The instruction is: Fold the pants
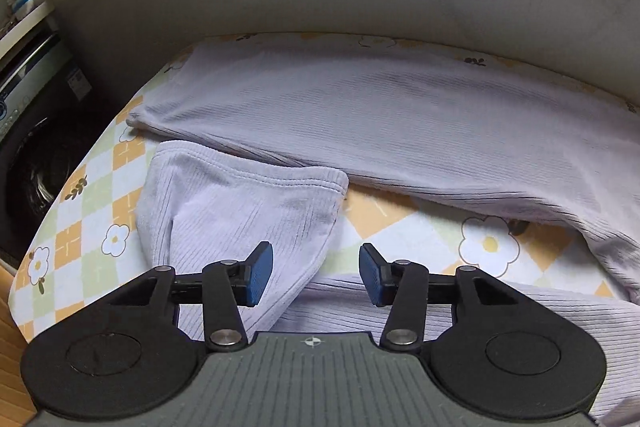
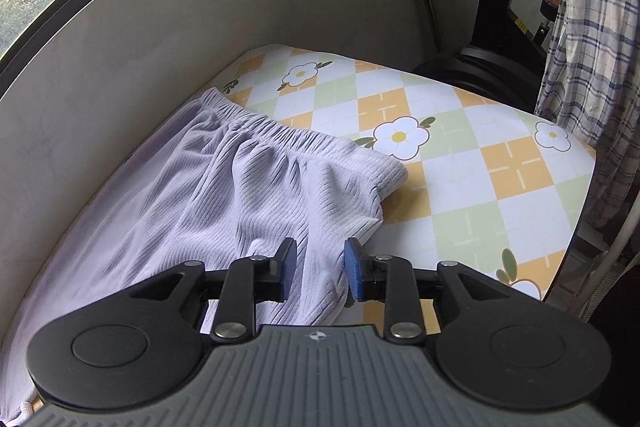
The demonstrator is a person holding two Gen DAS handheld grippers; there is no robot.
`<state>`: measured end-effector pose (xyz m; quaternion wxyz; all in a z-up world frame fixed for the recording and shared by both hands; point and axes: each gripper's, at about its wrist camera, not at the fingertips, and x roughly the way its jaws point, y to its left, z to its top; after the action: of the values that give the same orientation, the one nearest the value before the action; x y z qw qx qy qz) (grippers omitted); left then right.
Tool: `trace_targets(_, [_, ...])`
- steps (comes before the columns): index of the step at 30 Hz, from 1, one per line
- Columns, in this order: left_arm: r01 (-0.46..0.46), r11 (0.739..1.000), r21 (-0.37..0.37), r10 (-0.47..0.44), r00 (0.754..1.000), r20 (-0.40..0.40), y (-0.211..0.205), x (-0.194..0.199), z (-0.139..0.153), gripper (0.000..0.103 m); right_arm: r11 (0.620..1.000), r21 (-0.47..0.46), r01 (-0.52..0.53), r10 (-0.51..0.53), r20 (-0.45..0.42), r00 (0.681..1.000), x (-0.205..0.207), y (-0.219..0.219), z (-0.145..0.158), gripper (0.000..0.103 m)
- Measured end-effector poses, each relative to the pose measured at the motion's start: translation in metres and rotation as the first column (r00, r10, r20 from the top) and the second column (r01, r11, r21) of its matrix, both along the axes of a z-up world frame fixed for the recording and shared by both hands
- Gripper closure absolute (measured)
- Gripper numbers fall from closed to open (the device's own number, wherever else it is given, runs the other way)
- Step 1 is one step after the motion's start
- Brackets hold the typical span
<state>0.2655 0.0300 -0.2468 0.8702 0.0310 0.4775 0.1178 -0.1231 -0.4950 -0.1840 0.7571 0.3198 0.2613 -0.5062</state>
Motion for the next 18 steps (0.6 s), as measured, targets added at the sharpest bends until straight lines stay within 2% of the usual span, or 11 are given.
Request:
trace_targets(1, [-0.002, 1.0, -0.006, 0.002, 1.0, -0.015, 0.0, 0.005, -0.006, 0.061, 0.999, -0.03, 0.013, -0.014, -0.021, 1.0, 0.006, 0.005, 0.003, 0.064])
trace_targets(2, [-0.011, 1.0, -0.018, 0.01, 1.0, -0.025, 0.003, 0.009, -0.011, 0.062, 0.997, -0.064, 0.03, -0.033, -0.051, 0.998, 0.014, 0.012, 0.008, 0.055])
trace_targets(3, [-0.014, 0.999, -0.033, 0.013, 1.0, -0.029, 0.006, 0.011, -0.013, 0.062, 0.996, -0.091, 0.024, -0.03, -0.065, 0.997, 0.023, 0.019, 0.012, 0.05])
trace_targets(7, [0.028, 0.999, -0.044, -0.029, 0.999, -0.027, 0.013, 0.014, -0.014, 0.062, 0.986, -0.141, -0.093, 0.083, -0.072, 0.994, 0.051, 0.04, 0.017, 0.051])
trace_targets(10, [0.068, 0.997, -0.04, -0.07, 0.996, -0.056, 0.016, 0.02, -0.022, 0.062, 0.979, -0.113, -0.167, 0.159, -0.077, 0.984, 0.073, 0.048, 0.009, 0.05])
trace_targets(14, [0.041, 0.995, -0.089, -0.049, 0.995, -0.092, 0.024, 0.028, -0.037, 0.062, 0.975, -0.08, -0.206, 0.201, -0.069, 0.977, 0.091, 0.054, 0.001, 0.05])
trace_targets(18, [0.023, 0.999, -0.038, -0.026, 0.996, -0.083, 0.018, 0.035, -0.044, 0.061, 0.975, -0.078, -0.209, 0.202, -0.084, 0.976, 0.096, 0.056, -0.006, 0.05])
